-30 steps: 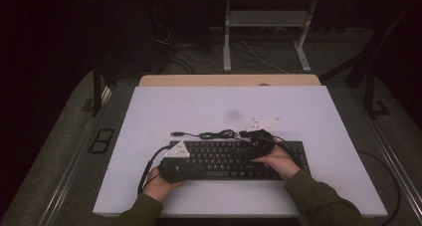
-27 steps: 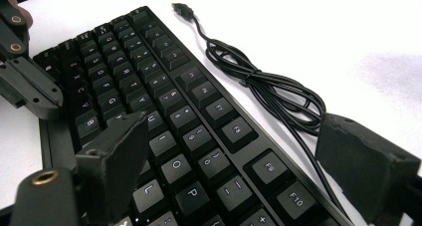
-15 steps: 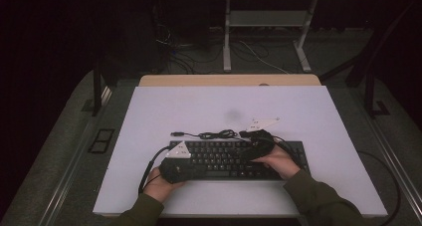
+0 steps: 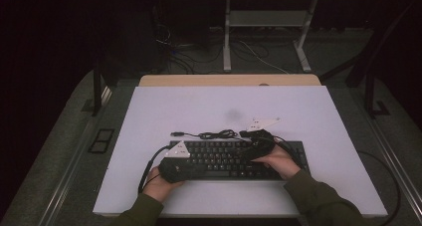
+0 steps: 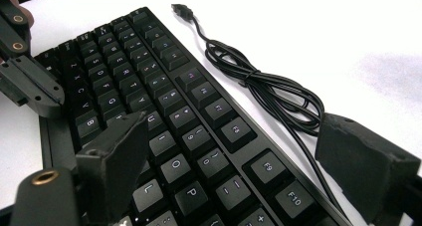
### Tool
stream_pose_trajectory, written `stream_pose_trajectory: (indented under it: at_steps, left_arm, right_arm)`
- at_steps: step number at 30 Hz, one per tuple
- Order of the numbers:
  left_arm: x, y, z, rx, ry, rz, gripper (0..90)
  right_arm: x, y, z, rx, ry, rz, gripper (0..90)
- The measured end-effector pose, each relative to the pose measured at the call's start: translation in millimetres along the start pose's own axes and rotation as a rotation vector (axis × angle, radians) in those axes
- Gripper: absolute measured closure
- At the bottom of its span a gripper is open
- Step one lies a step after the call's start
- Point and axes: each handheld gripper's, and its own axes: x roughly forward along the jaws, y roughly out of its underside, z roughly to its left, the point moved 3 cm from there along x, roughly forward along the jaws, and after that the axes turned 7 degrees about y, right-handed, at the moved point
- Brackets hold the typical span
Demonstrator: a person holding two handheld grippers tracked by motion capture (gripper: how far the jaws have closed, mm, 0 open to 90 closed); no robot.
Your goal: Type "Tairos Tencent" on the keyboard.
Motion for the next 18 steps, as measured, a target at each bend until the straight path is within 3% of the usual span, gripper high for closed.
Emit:
stream_pose_trajectory:
  at_steps: [6,18]
  left_arm:
    - [-2.5,-0.9,0.9,-0.007,-0.01,-0.015,85.3]
    - [-6.7,-3.8,6.8,-0.02,-0.039,-0.038,63.0]
  right_arm:
    - [-2.1,-0.7,0.1,0.01,-0.016,0.006,13.8]
    - [-9.3,-0.7,0.8,0.023,-0.058,0.018,14.3]
